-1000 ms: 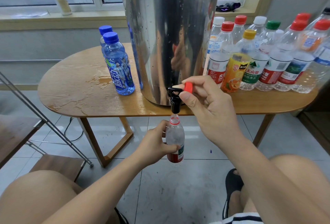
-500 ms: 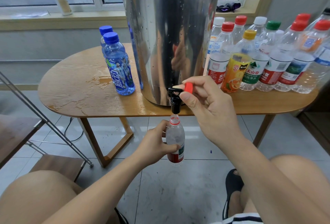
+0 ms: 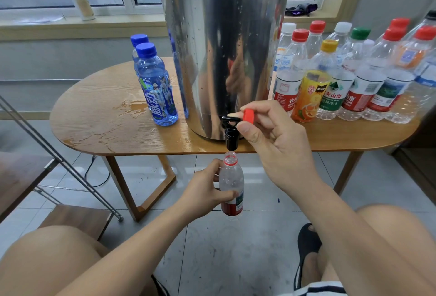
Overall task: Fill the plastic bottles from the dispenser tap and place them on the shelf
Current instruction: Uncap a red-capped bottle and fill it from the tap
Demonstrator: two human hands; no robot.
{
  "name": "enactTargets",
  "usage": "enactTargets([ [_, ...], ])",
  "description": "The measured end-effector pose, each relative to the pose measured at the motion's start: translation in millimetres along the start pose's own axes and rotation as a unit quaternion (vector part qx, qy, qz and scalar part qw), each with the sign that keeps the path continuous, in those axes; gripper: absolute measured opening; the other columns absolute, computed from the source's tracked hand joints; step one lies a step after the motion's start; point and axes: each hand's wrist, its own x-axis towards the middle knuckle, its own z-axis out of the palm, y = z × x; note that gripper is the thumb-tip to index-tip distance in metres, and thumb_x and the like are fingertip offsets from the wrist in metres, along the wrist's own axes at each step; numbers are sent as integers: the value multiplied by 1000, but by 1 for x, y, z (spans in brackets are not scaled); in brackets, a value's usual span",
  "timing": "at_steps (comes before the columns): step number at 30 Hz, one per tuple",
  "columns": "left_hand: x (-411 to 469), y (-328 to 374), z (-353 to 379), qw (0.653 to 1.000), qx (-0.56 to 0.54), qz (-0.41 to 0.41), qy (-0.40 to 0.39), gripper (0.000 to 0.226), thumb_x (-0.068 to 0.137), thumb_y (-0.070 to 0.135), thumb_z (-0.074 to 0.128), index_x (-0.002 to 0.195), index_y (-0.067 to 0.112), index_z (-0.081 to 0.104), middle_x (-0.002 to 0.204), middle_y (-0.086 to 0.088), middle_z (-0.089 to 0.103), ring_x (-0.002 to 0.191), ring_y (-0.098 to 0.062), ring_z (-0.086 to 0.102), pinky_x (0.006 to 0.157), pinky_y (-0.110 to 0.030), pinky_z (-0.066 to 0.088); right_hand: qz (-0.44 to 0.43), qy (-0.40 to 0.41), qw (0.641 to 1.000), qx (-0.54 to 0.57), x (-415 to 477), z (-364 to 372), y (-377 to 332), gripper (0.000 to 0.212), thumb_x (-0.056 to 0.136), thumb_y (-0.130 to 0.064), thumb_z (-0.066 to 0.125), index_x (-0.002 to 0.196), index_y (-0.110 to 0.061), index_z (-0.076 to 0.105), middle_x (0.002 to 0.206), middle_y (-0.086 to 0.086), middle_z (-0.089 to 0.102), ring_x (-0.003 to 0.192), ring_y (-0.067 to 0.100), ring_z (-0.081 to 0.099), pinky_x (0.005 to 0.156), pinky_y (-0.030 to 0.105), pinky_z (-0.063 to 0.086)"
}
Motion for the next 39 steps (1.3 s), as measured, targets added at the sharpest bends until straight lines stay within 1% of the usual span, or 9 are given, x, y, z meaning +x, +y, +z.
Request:
enactTargets([
  [2, 0, 0, 0, 1000, 2, 1, 0, 61, 84, 39, 91, 132, 37, 53, 123, 23, 65, 104, 9, 61, 68, -5, 49, -1, 0, 1000, 0, 0, 0, 0, 33, 105, -37, 68, 132, -19, 63, 115, -7, 78, 115, 16, 73, 96, 39, 62],
  [5, 0, 0, 0, 1000, 3, -1, 0, 62, 84, 40, 90, 132, 37, 52, 123, 23, 64, 110, 1, 62, 70, -7, 49, -1, -2, 1000, 0, 0, 0, 0, 33, 104, -37, 68, 132, -19, 63, 115, -8, 78, 115, 16, 73, 96, 40, 62],
  [10, 1, -3, 2, 1000, -11, 2, 2, 62, 82, 39, 91, 132, 37, 54, 129, 19, 69, 117, -2, 66, 81, -15, 57, 1, -1, 1000, 6, 0, 0, -1, 33, 104, -38, 67, 131, -20, 64, 116, -9, 79, 115, 14, 73, 97, 36, 61],
  [14, 1, -2, 1, 1000, -5, 1, 1, 61, 83, 39, 91, 131, 36, 54, 126, 21, 68, 110, 5, 64, 74, -10, 53, 6, -3, 1000, 5, 0, 0, -1, 34, 104, -39, 67, 132, -20, 63, 117, -9, 78, 116, 14, 73, 97, 37, 61],
  [19, 1, -3, 1, 1000, -8, 4, 0, 62, 83, 38, 91, 132, 37, 53, 130, 19, 68, 116, -1, 64, 79, -12, 54, 5, -2, 1000, -2, 0, 0, -1, 35, 104, -40, 67, 133, -20, 63, 117, -9, 78, 116, 14, 73, 97, 38, 61],
  [25, 1, -3, 2, 1000, -11, 1, -5, 62, 83, 37, 91, 132, 37, 53, 132, 17, 68, 121, -6, 64, 83, -18, 56, 0, -1, 1000, -4, 0, 0, -1, 35, 104, -40, 66, 132, -20, 63, 117, -10, 78, 116, 12, 73, 97, 33, 61],
  [27, 1, -3, 1, 1000, -12, 1, -5, 62, 83, 37, 91, 133, 37, 53, 133, 17, 68, 121, -6, 64, 85, -19, 58, 1, -1, 1000, -6, 1, 0, 0, 35, 104, -40, 66, 132, -20, 63, 117, -10, 78, 116, 12, 73, 97, 34, 61],
  [33, 1, -1, 0, 1000, -4, -2, -6, 62, 85, 37, 90, 133, 38, 52, 128, 21, 65, 116, -2, 62, 74, -8, 50, 1, -2, 1000, -6, 0, 0, 1, 35, 104, -39, 67, 133, -20, 63, 118, -9, 78, 117, 13, 72, 98, 37, 61],
  [39, 2, -3, 1, 1000, -6, -2, -5, 61, 84, 37, 91, 131, 39, 52, 130, 19, 68, 118, -3, 63, 79, -13, 53, 0, 1, 1000, 4, 0, 0, 1, 34, 104, -39, 67, 132, -20, 63, 117, -8, 79, 116, 17, 73, 98, 43, 62],
])
